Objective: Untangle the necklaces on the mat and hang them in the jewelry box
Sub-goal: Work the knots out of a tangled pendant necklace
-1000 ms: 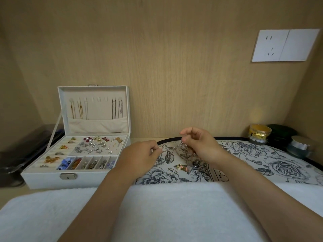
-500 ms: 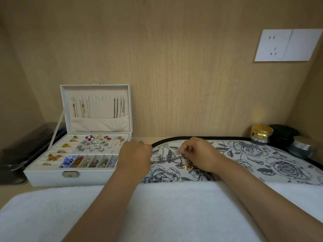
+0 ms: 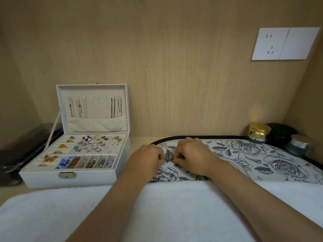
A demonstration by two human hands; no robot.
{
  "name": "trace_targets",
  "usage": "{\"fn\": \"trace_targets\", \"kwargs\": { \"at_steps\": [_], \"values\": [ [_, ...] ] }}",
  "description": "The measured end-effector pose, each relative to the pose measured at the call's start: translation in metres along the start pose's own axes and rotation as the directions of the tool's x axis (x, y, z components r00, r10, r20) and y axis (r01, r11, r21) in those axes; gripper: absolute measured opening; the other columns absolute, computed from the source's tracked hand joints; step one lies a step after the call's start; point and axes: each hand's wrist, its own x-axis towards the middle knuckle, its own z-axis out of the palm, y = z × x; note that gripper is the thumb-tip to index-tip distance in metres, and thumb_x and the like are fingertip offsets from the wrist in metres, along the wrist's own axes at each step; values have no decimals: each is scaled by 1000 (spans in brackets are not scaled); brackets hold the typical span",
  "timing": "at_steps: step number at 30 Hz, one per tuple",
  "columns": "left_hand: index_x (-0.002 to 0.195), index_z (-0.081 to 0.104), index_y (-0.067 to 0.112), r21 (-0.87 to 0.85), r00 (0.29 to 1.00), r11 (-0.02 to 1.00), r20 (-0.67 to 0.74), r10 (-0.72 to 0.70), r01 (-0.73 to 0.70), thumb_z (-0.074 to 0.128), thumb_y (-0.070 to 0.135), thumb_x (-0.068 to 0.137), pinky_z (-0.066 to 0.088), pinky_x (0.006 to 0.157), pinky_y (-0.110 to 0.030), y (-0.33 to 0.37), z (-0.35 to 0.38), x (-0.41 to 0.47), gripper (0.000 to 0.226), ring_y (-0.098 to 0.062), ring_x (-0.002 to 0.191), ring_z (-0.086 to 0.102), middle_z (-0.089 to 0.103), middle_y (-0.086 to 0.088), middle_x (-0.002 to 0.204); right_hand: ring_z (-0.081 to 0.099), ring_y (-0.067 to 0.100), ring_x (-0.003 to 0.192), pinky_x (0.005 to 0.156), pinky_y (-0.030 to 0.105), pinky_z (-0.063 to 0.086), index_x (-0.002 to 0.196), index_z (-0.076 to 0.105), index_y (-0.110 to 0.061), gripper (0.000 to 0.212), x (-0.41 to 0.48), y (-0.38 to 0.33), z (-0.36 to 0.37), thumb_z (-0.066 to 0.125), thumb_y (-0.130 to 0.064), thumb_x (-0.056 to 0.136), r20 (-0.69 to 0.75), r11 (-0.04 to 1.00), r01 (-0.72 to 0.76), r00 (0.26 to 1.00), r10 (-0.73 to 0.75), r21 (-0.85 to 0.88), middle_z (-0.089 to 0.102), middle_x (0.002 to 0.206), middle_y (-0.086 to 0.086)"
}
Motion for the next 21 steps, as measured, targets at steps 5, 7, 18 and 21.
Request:
{"fn": "trace_targets", "kwargs": {
  "at_steps": [5,7,18,21],
  "values": [
    [97,67,34,18,999,1000,-43,26,-26,67,38,89,48,77,-32,-2,2,-2,9,-11,96,53,63,13,95,52,6,69,66,27,43,80,59,-15,24,-2,-6,-4,47,-25,99,42,891,-166,986,163,422,59,76,-8],
    [98,71,34,5,999,999,-38,34,-34,63,37,92,46,74,-30,-3,4,0,10,-10,93,54,64,13,94,50,8,65,64,29,42,85,59,-7,35,-1,-9,-9,40,-29,103,60,846,-215,975,213,488,57,72,-5],
    [79,65,11,-907,951,374,81,-297,194,49,7,99,34,49,-26,10,-9,3,26,-14,50,43,53,3,56,60,25,64,48,26,46,97,61,-7,41,2,-6,-10,39,-41,106,254,282,-344,916,311,896,69,77,1],
    [80,68,21,-846,943,509,-24,-331,158,52,16,97,28,47,-26,8,-8,3,24,-12,47,38,53,6,55,44,14,48,46,25,36,94,57,-13,37,1,-3,-11,42,-44,105,262,348,-339,932,250,874,70,85,7]
  ]
}}
